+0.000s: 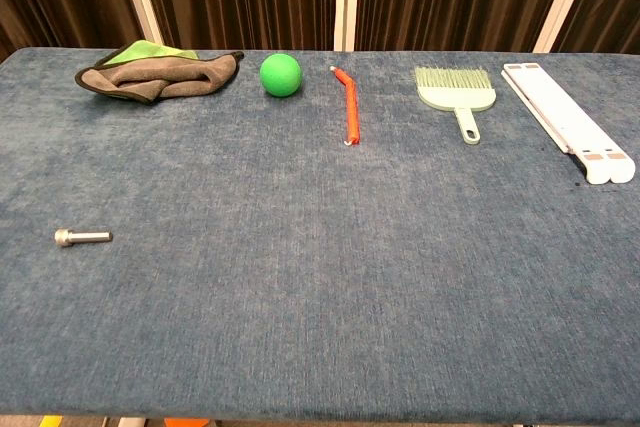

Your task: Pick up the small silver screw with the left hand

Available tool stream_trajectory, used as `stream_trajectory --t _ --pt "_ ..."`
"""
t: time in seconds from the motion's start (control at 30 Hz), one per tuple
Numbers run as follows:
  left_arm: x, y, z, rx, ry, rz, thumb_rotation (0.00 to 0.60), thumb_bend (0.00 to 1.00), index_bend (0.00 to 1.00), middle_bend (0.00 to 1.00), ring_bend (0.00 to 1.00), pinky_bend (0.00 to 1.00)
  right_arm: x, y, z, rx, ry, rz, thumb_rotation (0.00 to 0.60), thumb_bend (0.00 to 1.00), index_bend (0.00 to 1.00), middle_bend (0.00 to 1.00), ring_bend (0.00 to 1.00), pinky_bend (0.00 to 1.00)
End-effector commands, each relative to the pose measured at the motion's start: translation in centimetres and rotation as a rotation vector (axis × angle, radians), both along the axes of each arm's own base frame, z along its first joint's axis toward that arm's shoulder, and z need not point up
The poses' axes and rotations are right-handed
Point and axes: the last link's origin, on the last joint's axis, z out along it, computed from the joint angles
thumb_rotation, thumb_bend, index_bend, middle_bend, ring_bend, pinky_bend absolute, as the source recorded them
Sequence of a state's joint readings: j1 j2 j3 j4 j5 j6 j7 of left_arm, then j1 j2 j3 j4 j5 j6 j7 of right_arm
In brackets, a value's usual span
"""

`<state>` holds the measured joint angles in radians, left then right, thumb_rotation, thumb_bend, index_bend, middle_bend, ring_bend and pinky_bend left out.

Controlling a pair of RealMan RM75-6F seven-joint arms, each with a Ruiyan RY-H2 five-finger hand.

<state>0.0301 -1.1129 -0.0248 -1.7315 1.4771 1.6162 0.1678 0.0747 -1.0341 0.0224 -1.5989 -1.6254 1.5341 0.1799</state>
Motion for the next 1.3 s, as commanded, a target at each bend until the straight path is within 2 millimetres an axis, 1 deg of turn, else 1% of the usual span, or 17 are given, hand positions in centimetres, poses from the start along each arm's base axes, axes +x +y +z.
stream_trajectory --t 0.03,0.2,0.3,0.4,0.57,0.63,0.73,0.87,1.03,1.17,1.3 --pt "0.0 0.0 0.0 -0.002 0.001 -0.001 0.6 0.0 0.24 0.18 0.03 0.03 0.0 0.0 0.0 -0.001 -0.001 0.0 0.6 0.24 0.11 0.2 0.05 0.11" --pt "0.0 0.2 -0.2 -0.014 0.004 -0.01 0.6 0.0 0.24 0.18 0.03 0.03 0.0 0.1 0.1 -0.008 0.001 -0.004 0.6 0.24 0.11 0.2 0.05 0.11" --pt "0.3 0.8 -0.3 -0.026 0.004 -0.034 0.6 0.0 0.24 0.18 0.03 0.03 -0.1 0.2 0.3 -0.021 -0.001 -0.004 0.6 0.24 0.11 0.2 0.05 0.11" --pt "0.9 1.9 -0.6 -0.046 -0.007 -0.077 0.6 0.0 0.24 0.18 0.03 0.03 0.0 0.2 0.5 -0.03 0.004 0.001 0.6 0.24 0.11 0.2 0.05 0.11" --pt "2.2 4.5 -1.9 -0.136 -0.041 -0.151 0.6 0.0 0.24 0.18 0.03 0.03 0.0 0.0 1.0 -0.045 0.013 0.009 0.6 0.24 0.11 0.2 0.05 0.11" --pt "3.1 5.7 -2.9 -0.173 -0.056 -0.184 0.6 0.0 0.25 0.18 0.03 0.03 0.0 -0.2 1.1 -0.048 0.015 0.012 0.6 0.24 0.11 0.2 0.05 0.11" --pt "4.3 6.8 -4.9 -0.243 -0.074 -0.22 0.6 0.0 0.3 0.18 0.03 0.03 0.1 -0.6 1.1 -0.048 0.014 0.02 0.6 0.24 0.11 0.2 0.05 0.11" --pt "5.7 8.0 -7.3 -0.316 -0.101 -0.221 0.6 0.0 0.33 0.18 0.03 0.03 0.1 -1.0 0.7 -0.036 0.011 0.026 0.6 0.24 0.11 0.2 0.05 0.11" --pt "7.1 8.5 -10.8 -0.406 -0.092 -0.211 0.6 0.02 0.36 0.18 0.03 0.03 0.1 -1.5 0.5 -0.022 0.016 0.025 0.6 0.24 0.11 0.2 0.05 0.1" --pt "7.5 8.9 -13.3 -0.447 -0.131 -0.153 0.6 0.04 0.41 0.18 0.03 0.03 0.1 -1.7 0.3 -0.017 0.011 0.023 0.6 0.24 0.1 0.2 0.05 0.1" --pt "7.7 8.9 -15.2 -0.459 -0.128 -0.118 0.6 0.06 0.41 0.18 0.03 0.02 -0.2 -1.7 0.1 -0.011 0.008 0.014 0.6 0.24 0.1 0.2 0.05 0.1"
